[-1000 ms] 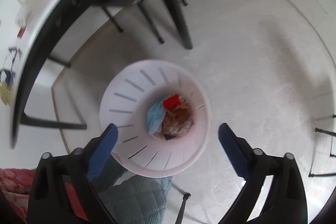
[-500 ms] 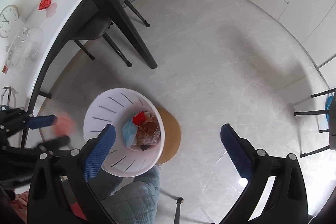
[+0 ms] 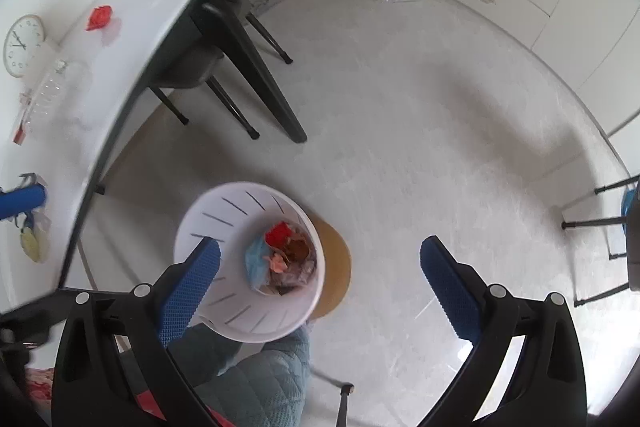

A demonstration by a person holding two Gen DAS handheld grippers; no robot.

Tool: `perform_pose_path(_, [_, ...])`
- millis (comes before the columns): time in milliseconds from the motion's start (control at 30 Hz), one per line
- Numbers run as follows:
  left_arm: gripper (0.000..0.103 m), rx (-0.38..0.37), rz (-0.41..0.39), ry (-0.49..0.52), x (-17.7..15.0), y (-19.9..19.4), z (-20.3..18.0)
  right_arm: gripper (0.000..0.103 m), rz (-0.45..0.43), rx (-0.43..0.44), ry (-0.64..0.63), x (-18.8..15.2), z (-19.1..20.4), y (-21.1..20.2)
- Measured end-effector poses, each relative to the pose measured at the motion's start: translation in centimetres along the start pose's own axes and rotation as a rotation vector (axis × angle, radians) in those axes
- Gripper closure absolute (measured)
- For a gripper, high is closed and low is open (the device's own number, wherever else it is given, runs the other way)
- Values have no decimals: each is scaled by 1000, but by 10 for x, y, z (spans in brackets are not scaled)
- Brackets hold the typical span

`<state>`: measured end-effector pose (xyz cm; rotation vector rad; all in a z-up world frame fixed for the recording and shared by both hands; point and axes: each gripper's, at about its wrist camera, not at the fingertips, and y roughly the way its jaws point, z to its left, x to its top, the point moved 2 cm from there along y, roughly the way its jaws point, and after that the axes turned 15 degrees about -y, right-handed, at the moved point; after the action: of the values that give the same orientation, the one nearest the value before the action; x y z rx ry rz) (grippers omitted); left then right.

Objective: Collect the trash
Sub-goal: 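Release the pink tissue into the bin and return both tools over the table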

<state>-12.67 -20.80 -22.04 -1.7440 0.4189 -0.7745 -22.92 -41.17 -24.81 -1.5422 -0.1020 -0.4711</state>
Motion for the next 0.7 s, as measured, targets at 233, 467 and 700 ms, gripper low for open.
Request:
perform_pose_path(233, [9,0,-117,-58,16,-50,21,3,-65,3,-56,25,21,-23])
perform_pose_path(467, [9,21,-173,-109,23,-72,48,3,-103,3,-108,51,43,-38])
perform_pose_path(700, [9,21,-209,-153,25,-85,82,3,-113,7,-137,70,69,-42])
